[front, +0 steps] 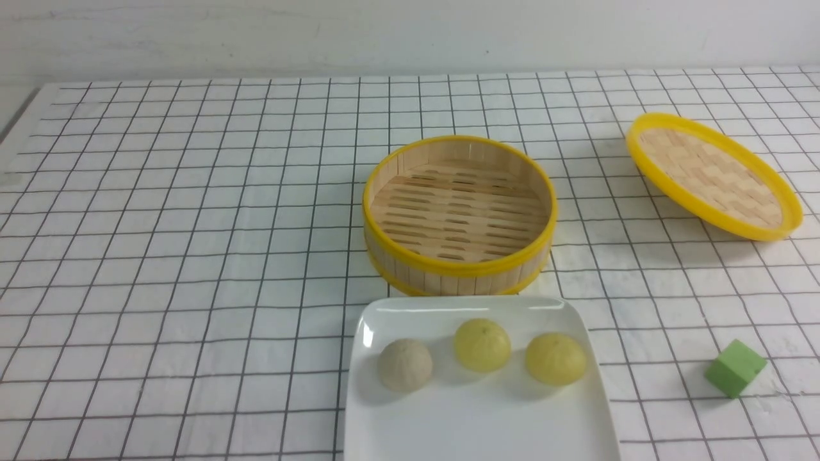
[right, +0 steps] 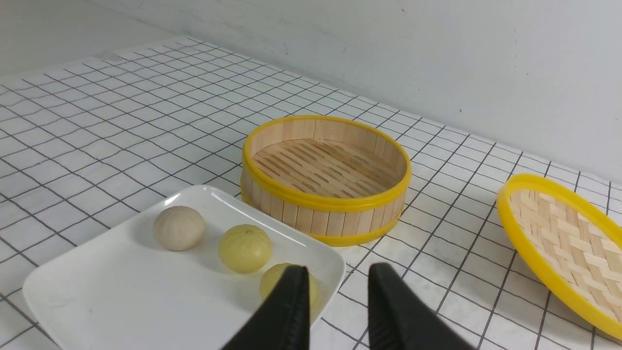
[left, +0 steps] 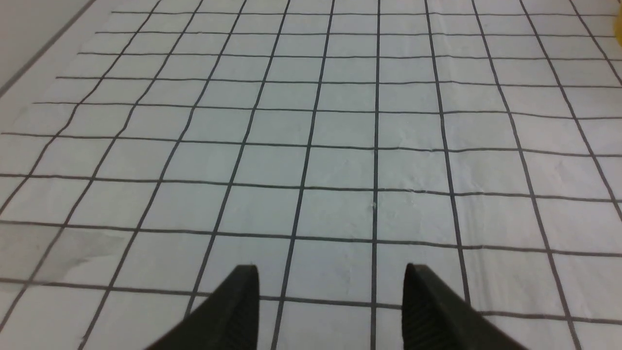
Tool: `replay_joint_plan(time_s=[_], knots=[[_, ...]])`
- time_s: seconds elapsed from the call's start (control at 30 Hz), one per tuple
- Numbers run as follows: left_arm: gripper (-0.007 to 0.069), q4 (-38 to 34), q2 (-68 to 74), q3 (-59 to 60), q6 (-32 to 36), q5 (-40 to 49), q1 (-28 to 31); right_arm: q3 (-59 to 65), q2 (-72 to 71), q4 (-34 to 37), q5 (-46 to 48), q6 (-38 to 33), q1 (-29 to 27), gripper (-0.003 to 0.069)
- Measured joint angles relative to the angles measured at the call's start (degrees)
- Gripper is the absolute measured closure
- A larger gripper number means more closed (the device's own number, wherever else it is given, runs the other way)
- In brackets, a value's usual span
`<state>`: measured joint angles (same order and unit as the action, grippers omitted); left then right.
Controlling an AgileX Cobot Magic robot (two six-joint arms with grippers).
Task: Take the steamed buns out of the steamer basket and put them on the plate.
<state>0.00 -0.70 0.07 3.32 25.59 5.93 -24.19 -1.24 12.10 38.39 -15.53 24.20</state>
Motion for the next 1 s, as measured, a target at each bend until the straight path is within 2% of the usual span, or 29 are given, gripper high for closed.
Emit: replay_joint_plan(time_s=[1.0], knots=[[0.0210,0.0,0.0,0.0,0.0,0.1,0.0,0.0,0.0,0.0,0.0,0.0,0.0,0.0421]])
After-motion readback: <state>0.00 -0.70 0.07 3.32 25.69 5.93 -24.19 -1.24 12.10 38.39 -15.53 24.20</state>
